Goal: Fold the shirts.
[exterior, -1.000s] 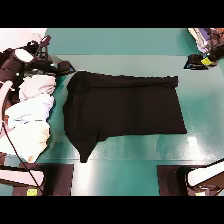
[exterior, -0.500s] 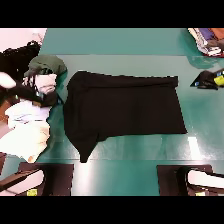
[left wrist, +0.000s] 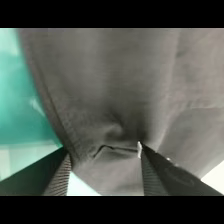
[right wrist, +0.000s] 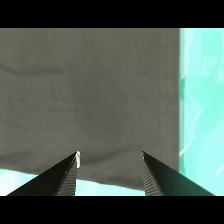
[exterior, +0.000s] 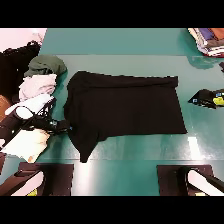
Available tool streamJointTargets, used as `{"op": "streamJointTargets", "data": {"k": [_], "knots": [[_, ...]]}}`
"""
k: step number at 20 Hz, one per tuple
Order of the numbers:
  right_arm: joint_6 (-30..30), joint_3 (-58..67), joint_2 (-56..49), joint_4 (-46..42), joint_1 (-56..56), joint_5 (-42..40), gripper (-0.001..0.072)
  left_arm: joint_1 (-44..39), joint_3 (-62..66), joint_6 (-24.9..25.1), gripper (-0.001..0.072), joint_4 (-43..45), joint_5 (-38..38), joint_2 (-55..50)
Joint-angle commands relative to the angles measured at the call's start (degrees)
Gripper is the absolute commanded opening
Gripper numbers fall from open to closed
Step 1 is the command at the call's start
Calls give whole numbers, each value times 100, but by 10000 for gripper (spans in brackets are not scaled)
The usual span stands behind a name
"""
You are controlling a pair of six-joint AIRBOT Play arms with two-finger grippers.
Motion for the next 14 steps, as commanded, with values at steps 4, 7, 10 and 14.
{"op": "streamJointTargets", "data": {"k": [4, 7, 10, 14], "knots": [[-9, -942, 522, -175, -498, 31, 450, -350, 212, -166, 33, 35, 168, 9], [-103, -1685, 643, -179, -1296, 26, 450, -350, 715, -166, 33, 31, -26, 9], [-111, -2422, 638, -164, -1950, -114, 451, -350, 966, -173, 33, -15, -2, 9], [-120, -3110, 636, -52, -1945, -669, 450, -350, 970, -173, 33, -13, 72, 7]]}}
